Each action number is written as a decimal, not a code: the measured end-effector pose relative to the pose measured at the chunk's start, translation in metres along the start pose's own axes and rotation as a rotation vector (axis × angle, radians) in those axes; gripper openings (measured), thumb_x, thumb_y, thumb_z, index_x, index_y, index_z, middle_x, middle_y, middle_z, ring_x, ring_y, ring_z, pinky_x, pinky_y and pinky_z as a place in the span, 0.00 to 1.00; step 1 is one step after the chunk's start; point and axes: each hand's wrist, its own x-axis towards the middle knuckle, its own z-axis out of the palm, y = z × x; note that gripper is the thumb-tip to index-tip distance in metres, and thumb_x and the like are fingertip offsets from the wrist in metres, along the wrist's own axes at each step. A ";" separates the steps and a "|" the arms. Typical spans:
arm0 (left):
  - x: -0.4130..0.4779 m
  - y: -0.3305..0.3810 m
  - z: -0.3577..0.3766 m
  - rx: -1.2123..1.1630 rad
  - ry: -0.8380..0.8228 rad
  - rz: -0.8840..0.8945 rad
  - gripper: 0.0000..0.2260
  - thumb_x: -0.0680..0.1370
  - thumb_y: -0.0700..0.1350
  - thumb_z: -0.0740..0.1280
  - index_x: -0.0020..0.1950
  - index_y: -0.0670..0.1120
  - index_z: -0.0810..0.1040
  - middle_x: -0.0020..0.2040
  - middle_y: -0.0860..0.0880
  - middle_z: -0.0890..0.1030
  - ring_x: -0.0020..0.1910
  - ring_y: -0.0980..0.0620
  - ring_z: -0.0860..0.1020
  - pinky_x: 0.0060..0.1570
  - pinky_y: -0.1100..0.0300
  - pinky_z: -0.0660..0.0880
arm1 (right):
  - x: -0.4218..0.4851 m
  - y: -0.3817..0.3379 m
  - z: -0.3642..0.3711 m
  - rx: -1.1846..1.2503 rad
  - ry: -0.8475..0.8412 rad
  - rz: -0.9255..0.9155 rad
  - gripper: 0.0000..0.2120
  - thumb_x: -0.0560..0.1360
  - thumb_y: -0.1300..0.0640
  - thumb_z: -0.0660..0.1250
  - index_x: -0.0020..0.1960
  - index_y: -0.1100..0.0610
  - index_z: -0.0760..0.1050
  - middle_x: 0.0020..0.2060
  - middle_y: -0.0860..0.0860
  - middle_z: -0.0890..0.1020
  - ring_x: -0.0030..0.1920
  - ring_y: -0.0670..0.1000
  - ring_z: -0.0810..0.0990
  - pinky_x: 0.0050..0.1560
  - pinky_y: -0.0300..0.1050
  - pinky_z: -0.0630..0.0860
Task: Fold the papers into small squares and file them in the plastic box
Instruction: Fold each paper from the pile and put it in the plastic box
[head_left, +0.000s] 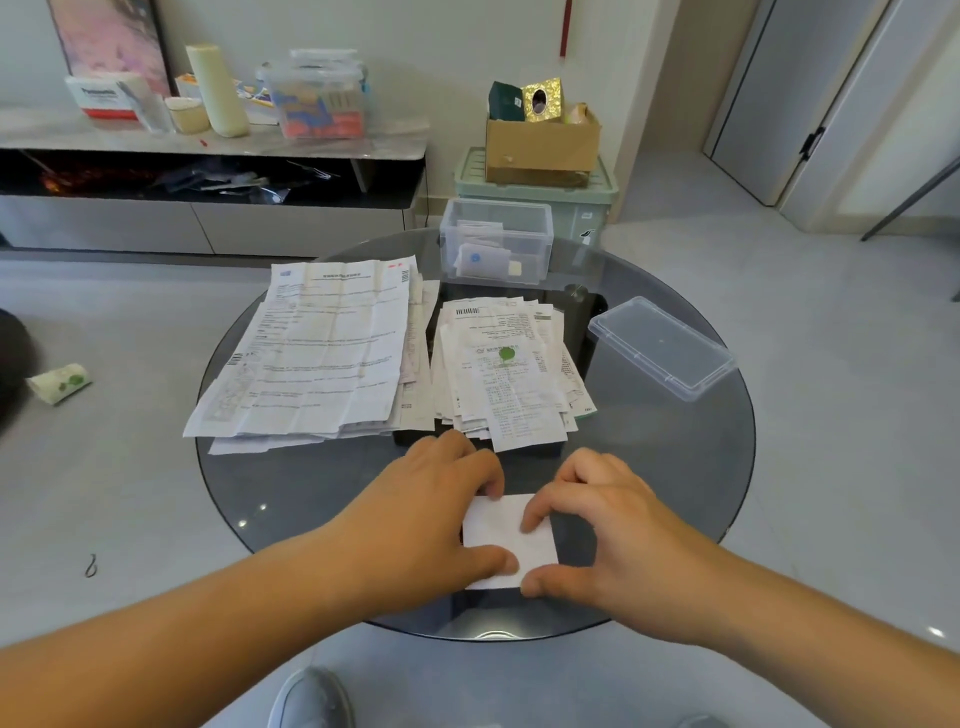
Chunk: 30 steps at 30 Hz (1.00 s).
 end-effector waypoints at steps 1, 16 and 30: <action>0.002 0.001 -0.002 0.000 -0.008 -0.005 0.21 0.72 0.64 0.71 0.61 0.62 0.69 0.57 0.60 0.69 0.56 0.59 0.69 0.54 0.65 0.70 | 0.001 0.000 -0.001 0.006 -0.012 0.008 0.21 0.69 0.33 0.72 0.58 0.36 0.74 0.51 0.36 0.65 0.57 0.41 0.65 0.59 0.39 0.70; 0.009 0.010 -0.009 -0.060 -0.057 -0.141 0.19 0.69 0.57 0.78 0.47 0.56 0.69 0.46 0.56 0.76 0.43 0.56 0.75 0.39 0.63 0.72 | 0.004 0.004 -0.008 0.031 -0.092 -0.020 0.13 0.79 0.47 0.68 0.60 0.32 0.76 0.52 0.35 0.65 0.60 0.43 0.65 0.63 0.43 0.69; 0.012 0.014 -0.009 -0.136 -0.105 -0.175 0.20 0.68 0.56 0.80 0.51 0.56 0.72 0.41 0.57 0.75 0.40 0.56 0.75 0.36 0.63 0.66 | 0.001 -0.012 -0.011 0.368 0.078 0.125 0.10 0.72 0.57 0.76 0.49 0.45 0.81 0.44 0.40 0.83 0.46 0.40 0.82 0.48 0.38 0.81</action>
